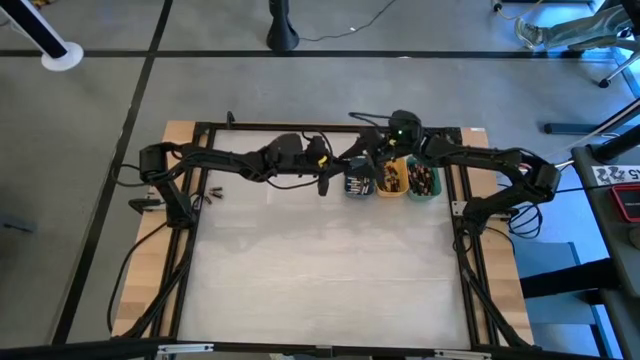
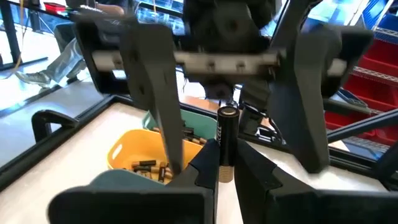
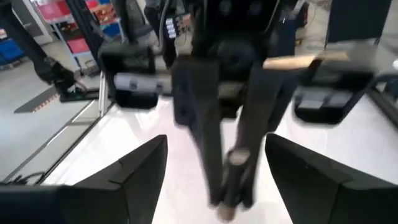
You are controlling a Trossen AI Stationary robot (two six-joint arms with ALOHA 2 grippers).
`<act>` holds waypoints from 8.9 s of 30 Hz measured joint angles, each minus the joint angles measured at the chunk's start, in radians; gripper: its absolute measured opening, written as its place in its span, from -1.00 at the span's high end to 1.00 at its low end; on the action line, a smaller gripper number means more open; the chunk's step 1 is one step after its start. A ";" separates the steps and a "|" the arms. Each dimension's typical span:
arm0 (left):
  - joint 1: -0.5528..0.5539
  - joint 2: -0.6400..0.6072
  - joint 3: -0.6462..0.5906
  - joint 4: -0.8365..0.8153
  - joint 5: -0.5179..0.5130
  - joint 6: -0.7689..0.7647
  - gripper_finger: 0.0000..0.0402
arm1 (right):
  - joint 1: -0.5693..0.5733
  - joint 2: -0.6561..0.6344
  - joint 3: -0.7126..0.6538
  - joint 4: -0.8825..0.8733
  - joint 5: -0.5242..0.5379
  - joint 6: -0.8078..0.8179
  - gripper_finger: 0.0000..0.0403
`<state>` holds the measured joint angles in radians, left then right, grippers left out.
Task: Sort batteries
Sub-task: Put the black battery into the yellow bin
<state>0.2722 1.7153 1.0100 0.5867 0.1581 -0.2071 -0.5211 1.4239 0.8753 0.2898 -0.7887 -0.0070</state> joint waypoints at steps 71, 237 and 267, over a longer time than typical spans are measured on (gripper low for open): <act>0.073 -0.006 -0.002 -0.368 -0.094 -0.133 0.10 | -0.259 -0.117 0.000 -0.689 0.430 -0.053 0.85; 0.184 0.103 -0.159 -1.794 -0.566 0.434 -0.05 | -0.258 -0.179 -0.029 -0.660 0.402 -0.091 0.39; 0.220 0.109 -0.212 -1.727 -0.554 0.563 0.91 | -0.258 -0.179 -0.029 -0.659 0.377 -0.073 0.39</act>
<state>0.4920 1.8248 0.7978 -1.1406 -0.3960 0.3555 -0.7789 1.2449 0.8459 -0.3695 -0.4122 -0.0795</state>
